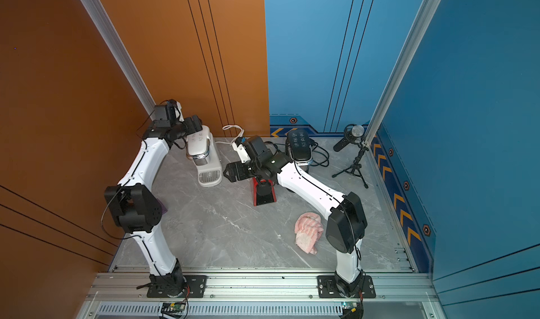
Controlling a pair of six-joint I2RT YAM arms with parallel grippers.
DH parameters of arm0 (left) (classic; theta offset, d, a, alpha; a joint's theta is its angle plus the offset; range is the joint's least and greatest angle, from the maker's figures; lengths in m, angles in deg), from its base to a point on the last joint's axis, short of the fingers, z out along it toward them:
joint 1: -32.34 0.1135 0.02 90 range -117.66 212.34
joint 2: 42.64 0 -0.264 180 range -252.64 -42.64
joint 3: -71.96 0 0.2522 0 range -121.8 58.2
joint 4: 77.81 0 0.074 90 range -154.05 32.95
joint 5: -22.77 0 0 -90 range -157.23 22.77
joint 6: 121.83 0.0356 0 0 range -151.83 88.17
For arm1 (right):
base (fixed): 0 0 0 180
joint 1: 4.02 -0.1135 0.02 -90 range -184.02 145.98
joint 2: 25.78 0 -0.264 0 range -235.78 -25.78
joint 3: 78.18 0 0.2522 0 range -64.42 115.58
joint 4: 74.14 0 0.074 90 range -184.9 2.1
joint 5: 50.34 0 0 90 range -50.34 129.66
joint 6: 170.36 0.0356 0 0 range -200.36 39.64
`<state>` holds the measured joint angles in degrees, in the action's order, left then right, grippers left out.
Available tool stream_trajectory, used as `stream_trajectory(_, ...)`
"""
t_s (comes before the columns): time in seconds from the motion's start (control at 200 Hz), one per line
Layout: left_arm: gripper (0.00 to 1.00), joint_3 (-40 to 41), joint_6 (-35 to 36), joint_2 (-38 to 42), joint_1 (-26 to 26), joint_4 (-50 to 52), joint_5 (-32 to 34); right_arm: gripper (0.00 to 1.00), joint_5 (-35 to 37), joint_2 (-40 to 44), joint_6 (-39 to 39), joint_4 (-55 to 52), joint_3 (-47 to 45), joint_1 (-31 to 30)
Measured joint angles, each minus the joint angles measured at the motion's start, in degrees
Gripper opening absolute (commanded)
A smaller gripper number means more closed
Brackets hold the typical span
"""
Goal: Wipe the surface of a coffee machine
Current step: Move the coffee machine to the center of the board.
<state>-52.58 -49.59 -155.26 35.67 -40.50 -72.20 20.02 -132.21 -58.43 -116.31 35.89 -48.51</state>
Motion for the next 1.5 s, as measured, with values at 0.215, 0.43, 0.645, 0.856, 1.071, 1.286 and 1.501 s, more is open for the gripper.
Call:
stream_trajectory(0.215, 0.92, -5.33, 3.10, -6.45, 0.00, 0.31, -2.45, 0.87, -3.72, 1.36, 0.94, 5.68, -6.54, 0.63)
stream_trajectory(0.43, 0.89, -10.82, 4.63, -9.90, 1.18, 0.07, -9.94, 0.86, -7.26, 1.75, 1.44, 9.40, -8.52, 1.31)
stream_trajectory(0.645, 0.79, -11.78, 6.38, -11.39, 1.84, -0.72, -15.61, 0.86, -10.19, 1.75, 1.68, 11.15, -9.31, 2.10)
stream_trajectory(0.856, 0.77, -8.74, 8.55, -10.75, 2.23, -4.39, -16.35, 0.86, -10.91, 1.75, 2.05, 11.67, -9.55, 2.32)
stream_trajectory(1.071, 0.80, -5.95, 11.87, -9.22, 2.78, -5.22, -16.31, 0.87, -12.09, 1.75, 2.08, 13.03, -10.19, 2.51)
stream_trajectory(1.286, 0.81, -5.51, 13.94, -9.01, 3.10, -4.24, -15.85, 0.88, -12.57, 1.75, 2.08, 13.51, -10.40, 2.51)
stream_trajectory(1.501, 0.81, -5.49, 15.21, -9.03, 3.32, -2.47, -16.57, 0.88, -12.81, 1.75, 2.08, 14.12, -10.71, 2.51)
